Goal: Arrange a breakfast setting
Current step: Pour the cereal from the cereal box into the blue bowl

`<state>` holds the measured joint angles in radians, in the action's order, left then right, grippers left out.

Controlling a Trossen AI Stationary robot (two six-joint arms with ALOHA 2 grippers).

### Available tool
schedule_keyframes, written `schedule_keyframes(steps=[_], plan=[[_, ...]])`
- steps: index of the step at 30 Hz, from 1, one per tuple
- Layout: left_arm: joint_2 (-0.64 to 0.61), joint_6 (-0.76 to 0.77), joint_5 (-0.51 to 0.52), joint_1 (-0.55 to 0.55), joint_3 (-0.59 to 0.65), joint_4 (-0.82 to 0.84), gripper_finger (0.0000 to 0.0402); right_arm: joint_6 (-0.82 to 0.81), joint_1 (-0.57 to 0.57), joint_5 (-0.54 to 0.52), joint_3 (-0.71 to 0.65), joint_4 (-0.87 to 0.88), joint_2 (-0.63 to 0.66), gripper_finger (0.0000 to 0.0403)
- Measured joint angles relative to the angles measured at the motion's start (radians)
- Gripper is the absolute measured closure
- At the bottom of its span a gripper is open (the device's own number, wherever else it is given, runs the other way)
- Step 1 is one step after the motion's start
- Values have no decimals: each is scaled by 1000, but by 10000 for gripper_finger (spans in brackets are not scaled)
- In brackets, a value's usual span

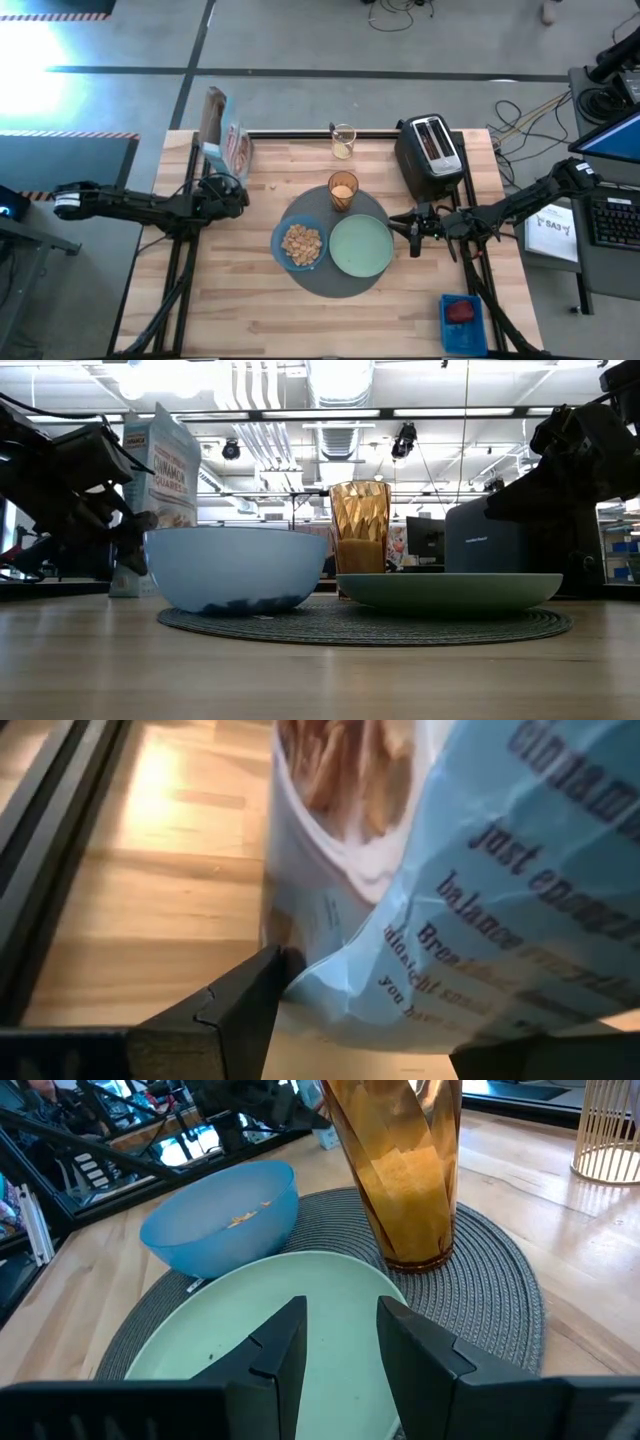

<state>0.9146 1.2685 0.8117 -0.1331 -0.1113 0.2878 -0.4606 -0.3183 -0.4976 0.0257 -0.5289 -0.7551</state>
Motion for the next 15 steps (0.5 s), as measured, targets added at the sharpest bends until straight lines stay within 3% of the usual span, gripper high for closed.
schedule_keyframes(steps=[4, 15], plan=[[3, 119, 83, -10, 8, 19, 184, 0, 0, 0, 0, 0, 0, 289], [104, 168, 144, -25, 8, 2, 210, 0, 0, 0, 0, 0, 0, 289]])
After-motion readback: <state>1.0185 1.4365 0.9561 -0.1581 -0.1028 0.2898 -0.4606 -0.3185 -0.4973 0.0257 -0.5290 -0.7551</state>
